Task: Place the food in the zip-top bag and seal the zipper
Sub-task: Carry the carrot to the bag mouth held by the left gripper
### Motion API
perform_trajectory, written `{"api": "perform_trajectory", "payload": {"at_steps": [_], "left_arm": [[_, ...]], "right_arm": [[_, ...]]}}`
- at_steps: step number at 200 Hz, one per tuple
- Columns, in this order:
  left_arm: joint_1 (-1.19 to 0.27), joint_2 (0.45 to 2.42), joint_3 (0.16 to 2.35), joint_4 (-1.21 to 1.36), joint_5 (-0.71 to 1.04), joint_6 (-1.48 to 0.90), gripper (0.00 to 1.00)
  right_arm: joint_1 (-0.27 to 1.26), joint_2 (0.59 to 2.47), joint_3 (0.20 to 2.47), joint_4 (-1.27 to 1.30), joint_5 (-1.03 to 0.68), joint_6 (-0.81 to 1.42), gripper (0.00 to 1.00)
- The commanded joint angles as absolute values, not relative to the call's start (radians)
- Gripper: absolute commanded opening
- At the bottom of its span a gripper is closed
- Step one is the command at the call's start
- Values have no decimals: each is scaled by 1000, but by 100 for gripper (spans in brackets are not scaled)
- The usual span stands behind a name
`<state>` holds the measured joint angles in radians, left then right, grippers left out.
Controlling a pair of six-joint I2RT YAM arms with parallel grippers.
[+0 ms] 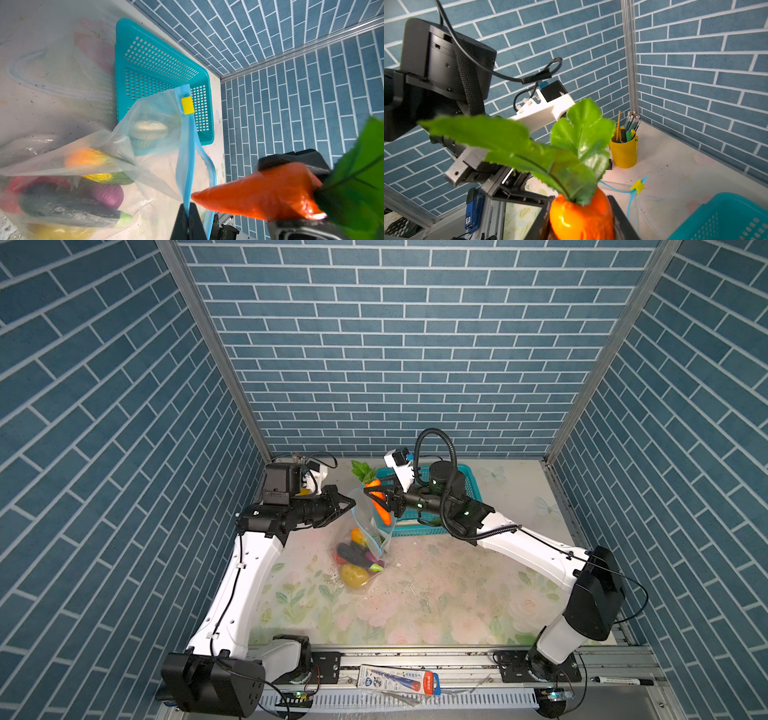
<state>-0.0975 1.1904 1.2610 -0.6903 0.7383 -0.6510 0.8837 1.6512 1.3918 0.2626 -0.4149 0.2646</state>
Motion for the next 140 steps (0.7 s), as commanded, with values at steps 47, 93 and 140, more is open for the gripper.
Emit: {"api": "perform_trajectory", "payload": {"at_steps": [47,93,140], "left_arm": [[-94,1195,1251,-676,749,-641,0],[-94,1193,1249,-679,747,-641,0],[-94,1192,1253,-680,745,-642,0]], "right_arm": [[888,1605,1329,263,-390,246,24],[887,1594,1315,253,-379,241,24],[887,1587,1300,242,-368,233,25]]}}
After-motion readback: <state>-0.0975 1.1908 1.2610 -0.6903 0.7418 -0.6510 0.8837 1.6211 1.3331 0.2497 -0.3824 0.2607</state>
